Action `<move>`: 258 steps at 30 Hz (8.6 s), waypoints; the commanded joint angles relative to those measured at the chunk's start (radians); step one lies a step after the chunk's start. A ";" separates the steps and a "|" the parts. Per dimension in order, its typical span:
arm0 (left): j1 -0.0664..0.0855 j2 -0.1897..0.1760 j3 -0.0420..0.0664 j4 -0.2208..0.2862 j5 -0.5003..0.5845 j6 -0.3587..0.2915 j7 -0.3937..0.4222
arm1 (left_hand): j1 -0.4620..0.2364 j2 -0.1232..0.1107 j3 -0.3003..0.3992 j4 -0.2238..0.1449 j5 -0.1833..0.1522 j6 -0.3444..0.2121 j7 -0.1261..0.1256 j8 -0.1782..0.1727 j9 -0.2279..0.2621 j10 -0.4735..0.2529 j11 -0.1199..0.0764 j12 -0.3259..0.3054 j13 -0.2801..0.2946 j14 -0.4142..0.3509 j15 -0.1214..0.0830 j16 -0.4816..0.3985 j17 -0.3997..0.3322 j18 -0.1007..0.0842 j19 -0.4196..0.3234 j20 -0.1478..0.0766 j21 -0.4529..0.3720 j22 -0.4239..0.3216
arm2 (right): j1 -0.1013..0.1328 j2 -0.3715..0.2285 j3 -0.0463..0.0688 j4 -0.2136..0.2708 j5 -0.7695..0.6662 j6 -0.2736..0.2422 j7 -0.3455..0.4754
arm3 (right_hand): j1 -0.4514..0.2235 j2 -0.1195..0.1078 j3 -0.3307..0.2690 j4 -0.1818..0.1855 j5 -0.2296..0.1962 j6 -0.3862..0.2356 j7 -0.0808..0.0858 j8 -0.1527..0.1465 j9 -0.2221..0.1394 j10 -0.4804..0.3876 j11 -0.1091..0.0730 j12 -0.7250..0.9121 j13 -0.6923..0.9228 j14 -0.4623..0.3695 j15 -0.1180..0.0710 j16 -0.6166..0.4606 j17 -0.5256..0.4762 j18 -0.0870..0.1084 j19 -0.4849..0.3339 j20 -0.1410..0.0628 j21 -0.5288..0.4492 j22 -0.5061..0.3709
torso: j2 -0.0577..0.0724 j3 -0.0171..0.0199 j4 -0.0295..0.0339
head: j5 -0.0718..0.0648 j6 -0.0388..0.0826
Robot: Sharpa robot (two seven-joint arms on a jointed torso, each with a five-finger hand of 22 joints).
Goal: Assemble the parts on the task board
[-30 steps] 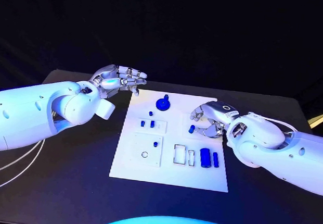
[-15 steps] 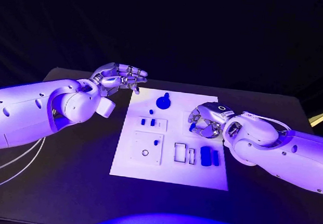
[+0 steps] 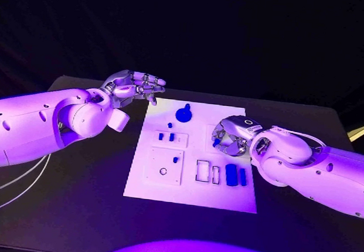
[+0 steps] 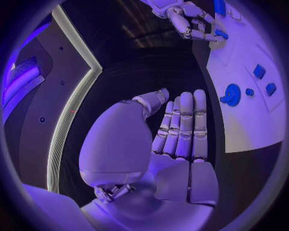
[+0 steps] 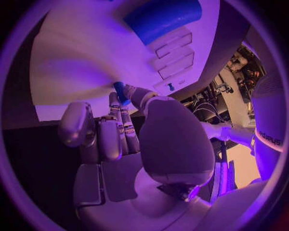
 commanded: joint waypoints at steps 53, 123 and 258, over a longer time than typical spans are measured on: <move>0.000 0.022 -0.004 -0.020 0.016 -0.002 -0.001 | -0.013 0.010 -0.027 0.014 0.019 -0.017 0.004 0.015 -0.001 -0.023 0.002 0.011 -0.011 -0.008 0.001 -0.010 -0.011 0.006 0.013 0.005 -0.023 -0.012 | -0.080 0.176 0.000 0.130 -0.002 -0.110 0.019 | 0.000 0.073 0.115 -0.052 0.011 0.031 -0.014 0.081 0.074 0.131 -0.034 -0.030 0.006 0.051 -0.025 0.027 0.005 -0.032 0.048 -0.025 0.096 0.121 | 0.000 -0.0017 0.0003 | 0.050 -0.011; 0.001 0.014 -0.004 -0.016 0.017 0.000 -0.007 | -0.012 0.010 -0.028 0.016 0.019 -0.017 0.003 0.017 -0.001 -0.023 0.002 0.014 -0.011 -0.008 0.000 -0.010 -0.011 0.006 0.016 0.005 -0.026 -0.015 | -0.113 0.231 -0.019 0.052 -0.027 -0.103 0.031 | -0.023 0.015 -0.139 -0.027 0.017 -0.132 0.028 -0.028 0.027 -0.228 0.037 -0.071 -0.007 0.017 0.039 -0.027 -0.095 0.011 -0.013 0.024 -0.205 0.016 | 0.000 -0.0010 0.0001 | 0.062 -0.027; -0.006 -0.009 -0.011 -0.008 0.027 0.013 -0.016 | -0.020 0.013 -0.033 0.028 0.020 -0.019 0.003 0.021 -0.001 -0.027 0.002 0.020 -0.012 -0.008 0.001 -0.010 -0.013 0.006 0.022 0.005 -0.039 -0.024 | -0.057 -0.107 -0.019 0.271 0.560 -0.023 -0.301 | -0.073 0.255 -0.645 0.222 0.014 -0.070 -0.069 0.359 0.110 0.301 -0.092 1.289 1.356 0.107 -0.067 0.205 0.304 -0.082 0.099 -0.059 0.403 0.242 | -0.024 -0.0022 -0.0449 | -0.033 -0.020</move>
